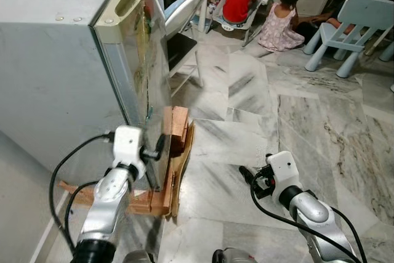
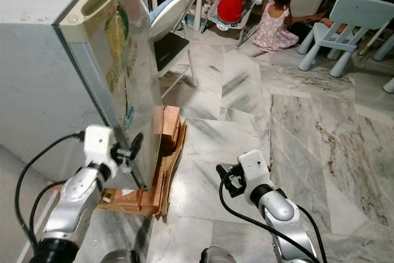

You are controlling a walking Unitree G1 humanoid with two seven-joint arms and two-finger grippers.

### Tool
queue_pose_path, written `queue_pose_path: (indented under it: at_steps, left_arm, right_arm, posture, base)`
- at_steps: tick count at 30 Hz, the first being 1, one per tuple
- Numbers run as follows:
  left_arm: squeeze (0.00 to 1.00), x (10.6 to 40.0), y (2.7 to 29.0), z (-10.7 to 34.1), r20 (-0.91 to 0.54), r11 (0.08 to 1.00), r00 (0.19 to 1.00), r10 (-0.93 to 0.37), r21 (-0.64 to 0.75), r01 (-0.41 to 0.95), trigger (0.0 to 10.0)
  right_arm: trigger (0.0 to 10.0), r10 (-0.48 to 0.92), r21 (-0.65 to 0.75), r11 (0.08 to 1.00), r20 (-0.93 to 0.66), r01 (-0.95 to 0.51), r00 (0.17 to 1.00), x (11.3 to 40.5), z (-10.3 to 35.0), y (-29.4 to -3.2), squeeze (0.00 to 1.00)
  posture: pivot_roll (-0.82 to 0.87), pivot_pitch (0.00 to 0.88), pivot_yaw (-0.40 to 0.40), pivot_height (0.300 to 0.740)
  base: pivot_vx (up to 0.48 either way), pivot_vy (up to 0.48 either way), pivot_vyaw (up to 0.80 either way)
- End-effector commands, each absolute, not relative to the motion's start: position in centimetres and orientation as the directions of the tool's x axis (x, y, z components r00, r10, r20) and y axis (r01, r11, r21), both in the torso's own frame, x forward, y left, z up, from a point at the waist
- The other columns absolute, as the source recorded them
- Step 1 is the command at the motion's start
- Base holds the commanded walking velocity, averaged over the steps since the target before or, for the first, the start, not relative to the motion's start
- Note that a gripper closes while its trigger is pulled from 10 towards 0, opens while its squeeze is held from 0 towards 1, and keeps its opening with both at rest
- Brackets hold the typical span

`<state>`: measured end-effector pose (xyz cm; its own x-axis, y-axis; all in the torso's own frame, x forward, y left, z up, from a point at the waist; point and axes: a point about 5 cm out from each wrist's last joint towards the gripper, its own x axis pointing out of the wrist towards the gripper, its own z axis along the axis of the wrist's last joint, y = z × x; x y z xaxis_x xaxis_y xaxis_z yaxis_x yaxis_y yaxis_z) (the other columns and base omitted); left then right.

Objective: Restocking fridge

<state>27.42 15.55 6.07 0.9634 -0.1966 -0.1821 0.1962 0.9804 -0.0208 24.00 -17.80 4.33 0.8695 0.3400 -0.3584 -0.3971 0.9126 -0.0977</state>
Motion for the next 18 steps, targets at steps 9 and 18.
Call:
queue_pose_path:
  at_steps: [9, 18]
  left_arm:
    - [0.00, 29.5, 14.3, 7.3, -0.132, 0.975, 0.966, -0.222, -0.026, 0.220, 10.0]
    - [0.00, 30.8, 13.6, 7.9, -0.113, 0.971, 0.965, -0.237, 0.005, 0.239, 10.0]
  right_arm:
    - [10.0, 0.372, -0.120, 0.891, -0.358, -0.437, 0.857, 24.2, 4.5, -17.6, 0.00]
    - [10.0, 0.383, -0.119, 0.885, -0.362, -0.450, 0.850, 24.2, 4.4, -17.4, 0.00]
  posture:
    - [-0.02, 0.060, -0.051, 0.740]
    - [-0.03, 0.055, -0.049, 0.740]
  base:
    - [0.000, 0.000, 0.00]
    - [0.000, 0.000, 0.00]
